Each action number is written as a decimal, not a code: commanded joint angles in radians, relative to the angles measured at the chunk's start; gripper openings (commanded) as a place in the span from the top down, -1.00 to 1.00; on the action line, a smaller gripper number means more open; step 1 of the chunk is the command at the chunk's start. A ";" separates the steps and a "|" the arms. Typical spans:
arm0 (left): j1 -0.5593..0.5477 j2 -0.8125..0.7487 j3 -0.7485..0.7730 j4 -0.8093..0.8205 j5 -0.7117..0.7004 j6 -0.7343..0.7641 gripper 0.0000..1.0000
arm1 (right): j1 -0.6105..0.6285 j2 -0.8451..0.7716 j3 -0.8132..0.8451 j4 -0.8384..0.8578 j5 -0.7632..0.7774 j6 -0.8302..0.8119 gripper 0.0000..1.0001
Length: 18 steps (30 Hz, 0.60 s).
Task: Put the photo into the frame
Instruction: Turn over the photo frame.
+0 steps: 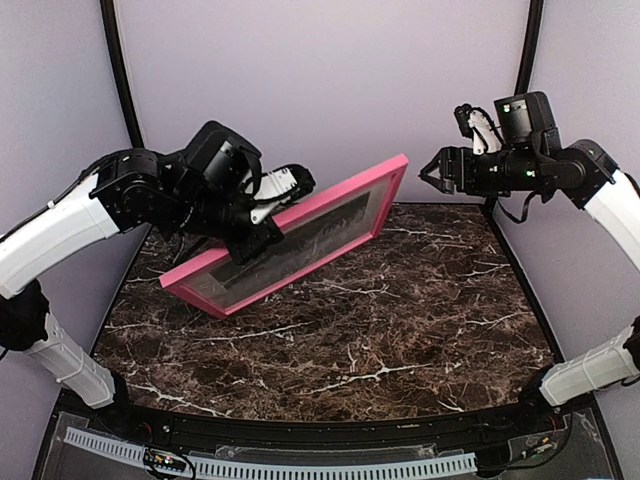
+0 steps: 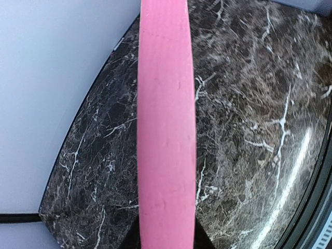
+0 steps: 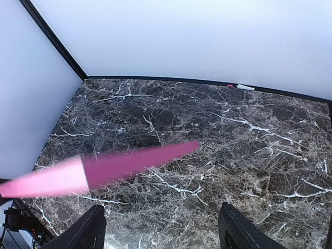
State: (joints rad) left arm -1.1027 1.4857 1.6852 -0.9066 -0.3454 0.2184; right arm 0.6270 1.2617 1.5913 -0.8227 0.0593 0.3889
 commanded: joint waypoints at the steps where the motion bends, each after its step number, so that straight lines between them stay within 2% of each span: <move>1: 0.106 -0.102 0.130 0.168 0.090 -0.186 1.00 | -0.004 -0.012 0.014 -0.028 0.042 -0.025 -0.52; 7: 0.214 -0.085 0.180 0.181 0.169 -0.286 1.00 | -0.015 -0.025 0.044 -0.037 0.095 -0.038 -0.62; 10: 0.319 -0.094 0.164 0.213 0.264 -0.400 1.00 | -0.017 -0.017 0.037 -0.038 0.093 -0.042 -0.64; 15: 0.496 -0.127 0.009 0.355 0.481 -0.611 1.00 | -0.018 -0.014 -0.012 -0.014 0.085 -0.044 -0.65; 18: 0.563 -0.155 -0.142 0.472 0.620 -0.716 1.00 | -0.019 -0.015 -0.043 -0.002 0.082 -0.044 -0.66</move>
State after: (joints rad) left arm -0.6117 1.4242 1.6585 -0.7273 0.0631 -0.2993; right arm 0.6163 1.2564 1.5867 -0.8600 0.1322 0.3523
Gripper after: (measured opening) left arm 0.203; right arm 0.826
